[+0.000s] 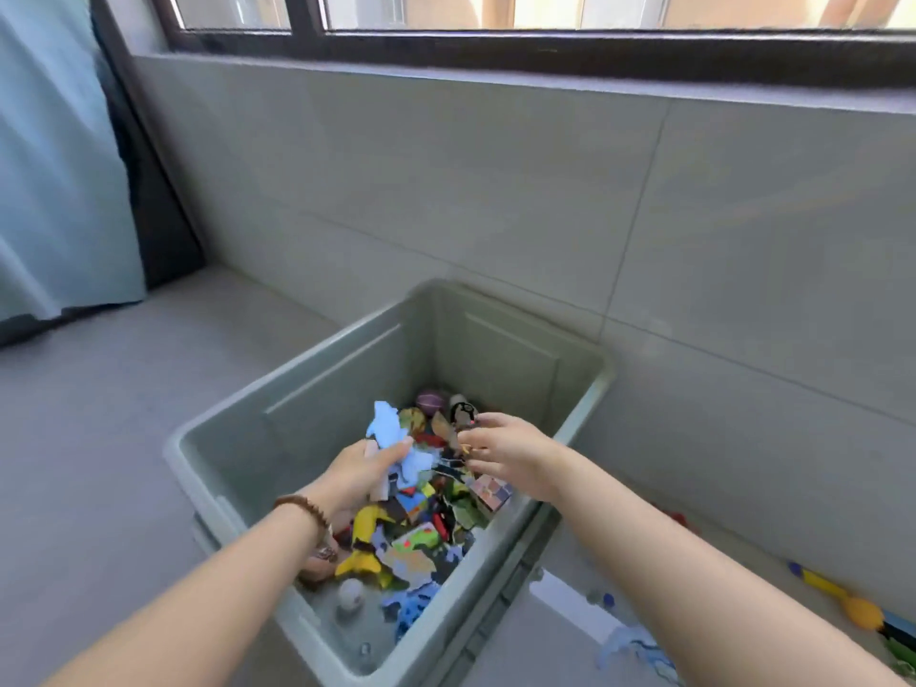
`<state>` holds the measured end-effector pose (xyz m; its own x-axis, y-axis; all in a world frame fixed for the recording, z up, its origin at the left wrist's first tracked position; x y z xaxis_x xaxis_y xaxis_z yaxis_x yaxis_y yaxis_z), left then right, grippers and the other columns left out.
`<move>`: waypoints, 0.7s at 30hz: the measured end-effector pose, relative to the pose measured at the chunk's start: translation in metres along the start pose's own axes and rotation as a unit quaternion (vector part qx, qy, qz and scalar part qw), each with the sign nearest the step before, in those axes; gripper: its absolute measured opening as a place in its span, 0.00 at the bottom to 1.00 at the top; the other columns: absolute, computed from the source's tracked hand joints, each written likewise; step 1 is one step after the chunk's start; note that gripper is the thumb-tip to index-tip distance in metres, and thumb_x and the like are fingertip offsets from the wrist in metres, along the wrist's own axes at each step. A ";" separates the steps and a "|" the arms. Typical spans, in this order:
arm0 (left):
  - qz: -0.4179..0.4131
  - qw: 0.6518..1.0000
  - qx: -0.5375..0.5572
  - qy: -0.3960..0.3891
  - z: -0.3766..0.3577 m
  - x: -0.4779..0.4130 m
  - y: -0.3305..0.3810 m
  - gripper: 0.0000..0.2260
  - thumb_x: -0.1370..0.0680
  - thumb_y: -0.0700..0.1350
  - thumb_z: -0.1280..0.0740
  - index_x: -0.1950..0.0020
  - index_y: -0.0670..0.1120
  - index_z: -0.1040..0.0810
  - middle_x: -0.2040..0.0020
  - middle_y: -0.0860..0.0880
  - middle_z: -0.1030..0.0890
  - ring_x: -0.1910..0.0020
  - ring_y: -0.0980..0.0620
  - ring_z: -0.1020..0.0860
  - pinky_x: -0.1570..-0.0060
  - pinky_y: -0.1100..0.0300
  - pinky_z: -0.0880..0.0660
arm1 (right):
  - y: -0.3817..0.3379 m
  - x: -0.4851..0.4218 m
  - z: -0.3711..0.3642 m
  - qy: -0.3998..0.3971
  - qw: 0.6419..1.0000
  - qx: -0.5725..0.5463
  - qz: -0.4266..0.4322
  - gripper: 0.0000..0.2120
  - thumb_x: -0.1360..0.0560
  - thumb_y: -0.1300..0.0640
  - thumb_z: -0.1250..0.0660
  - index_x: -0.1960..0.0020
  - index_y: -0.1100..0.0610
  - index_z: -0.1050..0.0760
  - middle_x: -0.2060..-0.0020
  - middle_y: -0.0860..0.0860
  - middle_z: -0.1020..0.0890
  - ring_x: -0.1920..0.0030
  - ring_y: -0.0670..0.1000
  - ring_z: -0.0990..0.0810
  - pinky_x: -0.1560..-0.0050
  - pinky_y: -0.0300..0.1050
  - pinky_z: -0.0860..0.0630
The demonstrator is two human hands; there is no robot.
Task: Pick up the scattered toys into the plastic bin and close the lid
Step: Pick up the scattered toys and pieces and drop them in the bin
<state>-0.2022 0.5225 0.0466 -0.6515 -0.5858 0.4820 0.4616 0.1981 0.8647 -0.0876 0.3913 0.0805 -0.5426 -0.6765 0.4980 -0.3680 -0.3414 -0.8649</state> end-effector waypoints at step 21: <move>-0.342 0.867 -0.355 -0.068 -0.247 0.056 0.093 0.26 0.22 0.56 0.38 0.27 0.50 0.38 0.28 0.52 0.34 0.27 0.54 0.39 0.29 0.58 0.40 | 0.070 0.088 0.286 0.246 0.919 0.297 0.084 0.21 0.25 0.55 0.33 0.33 0.52 0.31 0.27 0.53 0.38 0.27 0.53 0.39 0.28 0.49 0.41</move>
<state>-0.0468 0.3140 0.1195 -0.9621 -0.2670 -0.0552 0.1615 -0.7212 0.6736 0.0547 0.1211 0.0461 -0.8840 -0.4248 0.1953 0.1507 -0.6543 -0.7411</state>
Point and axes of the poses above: each hand's wrist, its own x-axis away from the middle knuckle, its own z-axis out of the back of the hand, y = z × x, the point moved 10 cm from there along -x, towards the middle knuckle
